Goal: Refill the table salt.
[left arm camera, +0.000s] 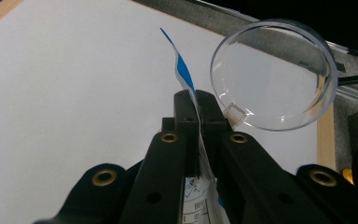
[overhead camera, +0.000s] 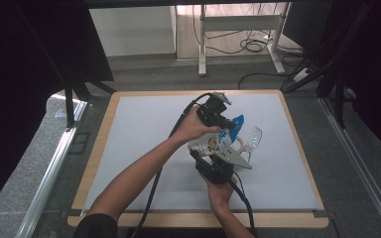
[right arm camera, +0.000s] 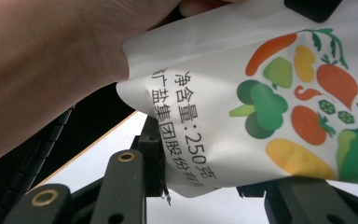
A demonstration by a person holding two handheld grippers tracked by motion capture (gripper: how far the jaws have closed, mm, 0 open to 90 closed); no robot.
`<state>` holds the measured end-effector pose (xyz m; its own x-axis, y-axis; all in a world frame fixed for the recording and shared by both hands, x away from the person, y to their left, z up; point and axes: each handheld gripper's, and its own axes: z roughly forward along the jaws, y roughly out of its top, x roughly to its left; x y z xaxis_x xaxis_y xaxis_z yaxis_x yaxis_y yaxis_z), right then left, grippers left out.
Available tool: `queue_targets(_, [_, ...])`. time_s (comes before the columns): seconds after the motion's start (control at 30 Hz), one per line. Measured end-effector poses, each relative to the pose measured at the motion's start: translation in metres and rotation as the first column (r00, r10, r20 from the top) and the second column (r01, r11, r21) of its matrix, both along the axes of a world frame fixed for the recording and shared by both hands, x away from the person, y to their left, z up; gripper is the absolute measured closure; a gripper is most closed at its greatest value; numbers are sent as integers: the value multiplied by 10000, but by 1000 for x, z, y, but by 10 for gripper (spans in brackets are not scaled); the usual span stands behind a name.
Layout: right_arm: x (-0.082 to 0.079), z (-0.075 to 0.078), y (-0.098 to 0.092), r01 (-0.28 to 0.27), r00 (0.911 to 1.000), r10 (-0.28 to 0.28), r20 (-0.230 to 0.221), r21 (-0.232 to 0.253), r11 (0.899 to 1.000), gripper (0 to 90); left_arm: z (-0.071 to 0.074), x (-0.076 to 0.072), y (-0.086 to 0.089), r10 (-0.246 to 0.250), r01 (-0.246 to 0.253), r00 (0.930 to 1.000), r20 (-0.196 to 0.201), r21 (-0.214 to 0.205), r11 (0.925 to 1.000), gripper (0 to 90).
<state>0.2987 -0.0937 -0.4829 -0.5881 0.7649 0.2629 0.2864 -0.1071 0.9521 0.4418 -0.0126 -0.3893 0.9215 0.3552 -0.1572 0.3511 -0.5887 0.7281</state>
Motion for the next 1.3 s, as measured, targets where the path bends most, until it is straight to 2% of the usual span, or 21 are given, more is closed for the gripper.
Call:
queue_targets(0.7, [0, 1, -1, 42, 10000, -42, -4, 49, 10000, 622, 1, 0, -1, -26, 26, 10000, 3, 0, 10000, 895])
queue_targets(0.83, [-1, 3, -2, 43, 10000, -41, -65, 269, 9996, 623, 4, -1, -3, -47, 47, 10000, 52, 42, 10000, 894])
queue_targets(1.3, [1, 2, -2, 20, 10000, -18, -88, 174, 9998, 624, 0, 2, -2, 5, -4, 10000, -22, 46, 10000, 894])
